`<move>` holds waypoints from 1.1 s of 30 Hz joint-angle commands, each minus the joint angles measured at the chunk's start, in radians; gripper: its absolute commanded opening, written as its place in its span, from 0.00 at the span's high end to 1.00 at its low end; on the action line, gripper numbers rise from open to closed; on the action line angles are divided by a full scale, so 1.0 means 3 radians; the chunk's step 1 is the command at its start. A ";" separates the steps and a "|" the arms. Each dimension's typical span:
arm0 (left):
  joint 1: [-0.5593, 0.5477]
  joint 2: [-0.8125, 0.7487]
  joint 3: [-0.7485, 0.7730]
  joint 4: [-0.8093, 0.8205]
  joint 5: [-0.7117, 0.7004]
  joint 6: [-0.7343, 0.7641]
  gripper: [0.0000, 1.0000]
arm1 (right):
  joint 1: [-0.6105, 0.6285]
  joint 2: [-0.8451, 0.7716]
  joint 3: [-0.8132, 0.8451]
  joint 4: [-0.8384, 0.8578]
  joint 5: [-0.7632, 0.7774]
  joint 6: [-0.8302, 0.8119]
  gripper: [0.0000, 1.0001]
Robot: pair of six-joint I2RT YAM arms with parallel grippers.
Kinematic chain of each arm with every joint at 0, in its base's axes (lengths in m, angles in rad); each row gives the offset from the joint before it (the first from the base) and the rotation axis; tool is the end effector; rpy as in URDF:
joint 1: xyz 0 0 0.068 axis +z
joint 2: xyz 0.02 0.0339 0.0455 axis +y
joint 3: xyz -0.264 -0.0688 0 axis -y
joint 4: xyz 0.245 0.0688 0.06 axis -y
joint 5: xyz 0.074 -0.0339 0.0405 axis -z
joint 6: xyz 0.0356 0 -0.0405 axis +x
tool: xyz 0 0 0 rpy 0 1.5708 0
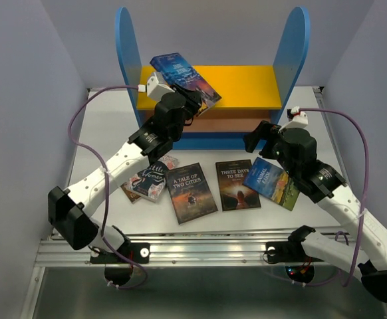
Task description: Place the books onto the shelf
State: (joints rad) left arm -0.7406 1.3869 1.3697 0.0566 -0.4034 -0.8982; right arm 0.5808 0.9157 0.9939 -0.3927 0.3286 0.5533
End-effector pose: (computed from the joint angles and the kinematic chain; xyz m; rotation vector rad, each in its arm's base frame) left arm 0.2488 -0.2086 0.4330 -0.4608 1.5533 -0.9834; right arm 0.1745 0.1008 0.3685 0.2007 1.8843 0.4709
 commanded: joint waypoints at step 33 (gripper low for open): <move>0.0163 0.0189 0.0512 -0.0941 0.0127 -0.0346 0.01 | -0.0013 0.1298 0.1462 -0.0036 -0.1586 -0.0913 0.00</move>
State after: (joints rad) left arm -0.7124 1.5166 1.5356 -0.2768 -0.5186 -1.1809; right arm 0.5808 1.2697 1.3331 -0.4225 -0.0391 0.3618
